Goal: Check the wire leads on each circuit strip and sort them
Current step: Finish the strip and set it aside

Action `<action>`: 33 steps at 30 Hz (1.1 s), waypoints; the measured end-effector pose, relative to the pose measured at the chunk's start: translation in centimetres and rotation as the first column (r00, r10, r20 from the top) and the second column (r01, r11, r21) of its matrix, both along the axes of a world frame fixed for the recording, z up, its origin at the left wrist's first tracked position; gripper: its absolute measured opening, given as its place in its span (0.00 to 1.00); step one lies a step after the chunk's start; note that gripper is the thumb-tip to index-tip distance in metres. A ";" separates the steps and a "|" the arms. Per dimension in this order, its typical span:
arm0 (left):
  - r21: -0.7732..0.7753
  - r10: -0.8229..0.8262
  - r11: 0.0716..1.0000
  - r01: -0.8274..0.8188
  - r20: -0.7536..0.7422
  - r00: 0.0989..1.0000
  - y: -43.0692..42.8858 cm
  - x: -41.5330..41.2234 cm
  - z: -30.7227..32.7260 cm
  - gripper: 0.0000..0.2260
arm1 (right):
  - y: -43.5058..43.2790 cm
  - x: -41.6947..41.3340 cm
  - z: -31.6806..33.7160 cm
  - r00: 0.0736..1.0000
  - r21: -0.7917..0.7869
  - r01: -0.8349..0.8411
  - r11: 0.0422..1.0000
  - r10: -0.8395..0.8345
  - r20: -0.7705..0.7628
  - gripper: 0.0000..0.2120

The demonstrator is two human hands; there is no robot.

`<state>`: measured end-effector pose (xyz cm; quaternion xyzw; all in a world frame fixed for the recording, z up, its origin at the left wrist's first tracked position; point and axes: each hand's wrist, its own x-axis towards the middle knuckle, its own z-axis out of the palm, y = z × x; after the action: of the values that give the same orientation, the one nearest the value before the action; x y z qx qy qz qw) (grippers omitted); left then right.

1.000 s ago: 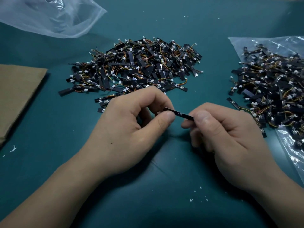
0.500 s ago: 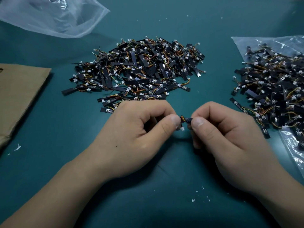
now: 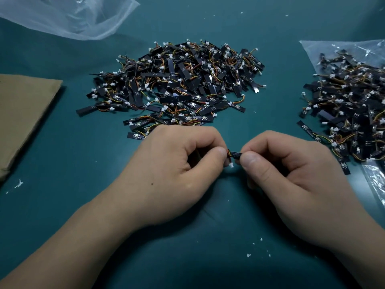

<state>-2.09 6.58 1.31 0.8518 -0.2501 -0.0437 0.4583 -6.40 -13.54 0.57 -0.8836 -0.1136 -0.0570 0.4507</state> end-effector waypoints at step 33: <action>0.009 0.001 1.000 -0.001 0.009 1.000 0.1 0.0 -0.1 0.09 | 0.2 0.1 0.3 0.999 0.009 0.029 1.000 -0.028 -0.037 0.11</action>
<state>-2.06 6.71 1.25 0.8541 -0.2517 -0.0407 0.4534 -6.35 -13.36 0.89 -0.8838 -0.0924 -0.0478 0.4562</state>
